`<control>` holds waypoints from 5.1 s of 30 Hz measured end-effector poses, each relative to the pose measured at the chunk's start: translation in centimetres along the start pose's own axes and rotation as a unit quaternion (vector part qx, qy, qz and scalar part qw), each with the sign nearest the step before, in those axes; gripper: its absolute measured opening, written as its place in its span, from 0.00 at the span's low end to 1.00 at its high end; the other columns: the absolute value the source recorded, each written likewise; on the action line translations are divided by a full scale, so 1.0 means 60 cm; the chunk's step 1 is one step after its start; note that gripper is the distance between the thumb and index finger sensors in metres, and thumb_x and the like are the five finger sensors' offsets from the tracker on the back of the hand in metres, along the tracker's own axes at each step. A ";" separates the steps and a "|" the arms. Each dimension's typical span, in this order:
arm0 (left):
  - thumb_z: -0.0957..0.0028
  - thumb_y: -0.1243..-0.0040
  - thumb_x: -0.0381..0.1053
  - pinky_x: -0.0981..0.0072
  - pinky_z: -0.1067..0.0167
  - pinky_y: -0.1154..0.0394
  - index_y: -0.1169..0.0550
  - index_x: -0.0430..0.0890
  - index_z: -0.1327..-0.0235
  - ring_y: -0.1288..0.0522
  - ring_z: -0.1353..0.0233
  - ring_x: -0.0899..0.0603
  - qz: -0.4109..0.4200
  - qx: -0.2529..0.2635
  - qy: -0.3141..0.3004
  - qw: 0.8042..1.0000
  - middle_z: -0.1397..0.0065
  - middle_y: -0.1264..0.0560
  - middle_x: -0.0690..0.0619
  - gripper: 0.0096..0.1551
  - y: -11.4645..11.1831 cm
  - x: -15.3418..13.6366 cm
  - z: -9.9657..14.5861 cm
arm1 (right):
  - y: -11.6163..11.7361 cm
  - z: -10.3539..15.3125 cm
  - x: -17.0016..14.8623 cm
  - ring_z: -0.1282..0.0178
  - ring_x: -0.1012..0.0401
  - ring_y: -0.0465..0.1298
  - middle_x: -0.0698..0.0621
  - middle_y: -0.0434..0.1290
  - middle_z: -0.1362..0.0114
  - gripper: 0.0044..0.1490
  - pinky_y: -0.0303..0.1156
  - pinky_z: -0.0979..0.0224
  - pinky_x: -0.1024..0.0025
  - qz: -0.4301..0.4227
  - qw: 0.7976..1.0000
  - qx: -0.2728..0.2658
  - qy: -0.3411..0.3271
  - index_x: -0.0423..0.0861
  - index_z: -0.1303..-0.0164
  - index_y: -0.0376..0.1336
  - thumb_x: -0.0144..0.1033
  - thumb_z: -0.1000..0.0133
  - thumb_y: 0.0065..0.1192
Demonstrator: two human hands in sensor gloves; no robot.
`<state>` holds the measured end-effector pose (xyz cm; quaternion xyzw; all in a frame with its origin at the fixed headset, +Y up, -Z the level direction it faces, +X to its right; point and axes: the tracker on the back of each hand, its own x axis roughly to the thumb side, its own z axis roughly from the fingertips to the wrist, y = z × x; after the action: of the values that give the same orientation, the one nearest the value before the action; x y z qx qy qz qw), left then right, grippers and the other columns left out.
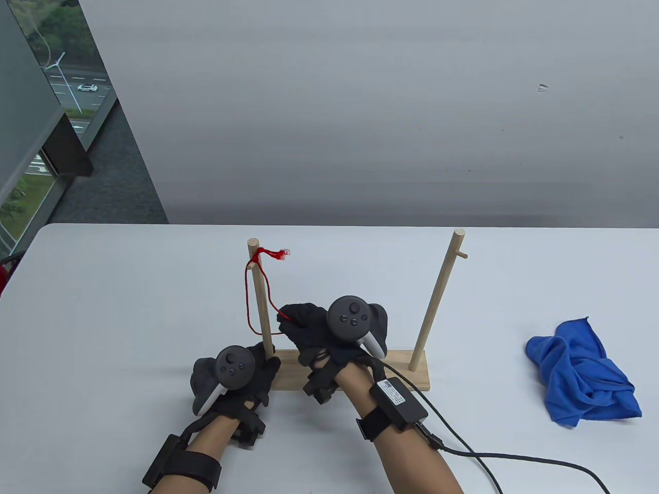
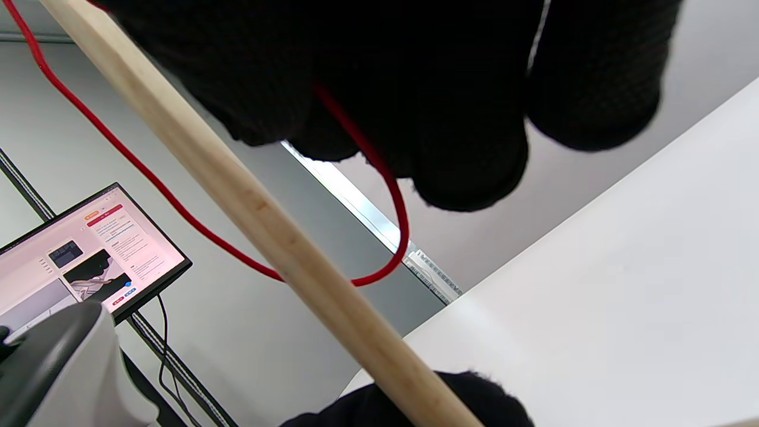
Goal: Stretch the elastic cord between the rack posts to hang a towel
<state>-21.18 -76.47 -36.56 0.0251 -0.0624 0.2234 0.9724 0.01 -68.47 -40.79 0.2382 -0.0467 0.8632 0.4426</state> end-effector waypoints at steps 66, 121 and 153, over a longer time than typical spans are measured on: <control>0.51 0.33 0.63 0.41 0.32 0.28 0.20 0.49 0.40 0.19 0.33 0.43 -0.001 -0.013 0.017 1.000 0.38 0.15 0.53 0.29 0.000 0.000 0.001 | -0.456 0.158 0.205 0.68 0.59 0.87 0.46 0.84 0.56 0.27 0.82 0.57 0.57 0.336 0.878 -0.307 -0.147 0.40 0.53 0.74 0.41 0.57 0.78; 0.50 0.33 0.64 0.40 0.31 0.28 0.20 0.50 0.40 0.20 0.32 0.44 -0.001 -0.018 0.025 1.000 0.37 0.15 0.54 0.29 0.000 -0.001 0.001 | -0.498 0.111 0.086 0.60 0.57 0.87 0.53 0.85 0.53 0.22 0.79 0.51 0.52 0.339 0.866 -0.347 -0.120 0.52 0.58 0.77 0.40 0.63 0.79; 0.49 0.33 0.63 0.39 0.30 0.30 0.20 0.49 0.39 0.21 0.31 0.41 -0.001 -0.020 0.025 0.999 0.36 0.15 0.52 0.30 -0.002 -0.001 0.001 | -0.450 0.111 0.059 0.53 0.53 0.85 0.50 0.84 0.49 0.24 0.75 0.42 0.46 0.274 0.919 -0.254 -0.124 0.49 0.52 0.76 0.36 0.59 0.78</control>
<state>-21.20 -76.59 -36.52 -0.0001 -0.0430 0.2220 0.9741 21.96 -51.47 -36.80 0.2004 -0.3823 0.8736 0.2248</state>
